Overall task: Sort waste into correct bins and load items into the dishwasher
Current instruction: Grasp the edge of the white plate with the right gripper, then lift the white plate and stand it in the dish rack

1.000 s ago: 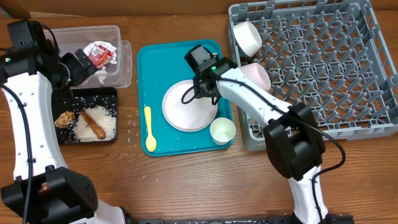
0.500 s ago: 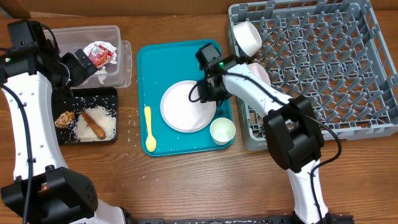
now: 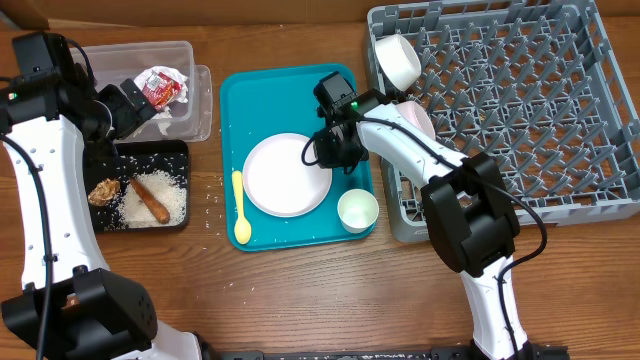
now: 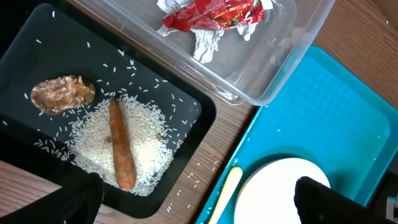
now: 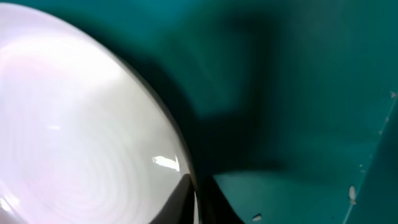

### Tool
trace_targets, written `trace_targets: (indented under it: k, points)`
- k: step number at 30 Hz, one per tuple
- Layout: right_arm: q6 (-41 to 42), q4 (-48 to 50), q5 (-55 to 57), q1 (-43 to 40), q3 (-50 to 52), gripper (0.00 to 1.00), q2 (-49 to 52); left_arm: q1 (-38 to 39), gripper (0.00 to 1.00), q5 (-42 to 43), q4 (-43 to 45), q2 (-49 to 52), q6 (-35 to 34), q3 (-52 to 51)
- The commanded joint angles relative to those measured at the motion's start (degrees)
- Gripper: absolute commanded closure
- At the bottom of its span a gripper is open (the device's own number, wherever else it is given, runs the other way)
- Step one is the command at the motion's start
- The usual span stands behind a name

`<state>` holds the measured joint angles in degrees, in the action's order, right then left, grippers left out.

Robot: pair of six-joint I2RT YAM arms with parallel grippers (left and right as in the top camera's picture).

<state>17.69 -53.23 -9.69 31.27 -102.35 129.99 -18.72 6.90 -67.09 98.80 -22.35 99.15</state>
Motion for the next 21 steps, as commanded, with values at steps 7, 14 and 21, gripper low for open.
trace_targets:
  k: [7, 14, 21]
  points:
    - [0.3, 0.3, -0.9, 0.1, -1.0, 0.96, 0.8, 0.4, 0.00, 0.6, 0.0, -0.1, 0.0, 1.1]
    - [0.3, -3.0, 1.8, -3.9, -7.1, 0.96, -5.7, 0.4, 0.00, 0.6, 0.0, -0.1, 0.0, 1.1]
    - [-1.7, -7.3, 8.9, -5.9, -13.3, 0.96, -14.5, 0.4, 0.00, 0.6, 0.0, -0.1, 0.0, 1.1]
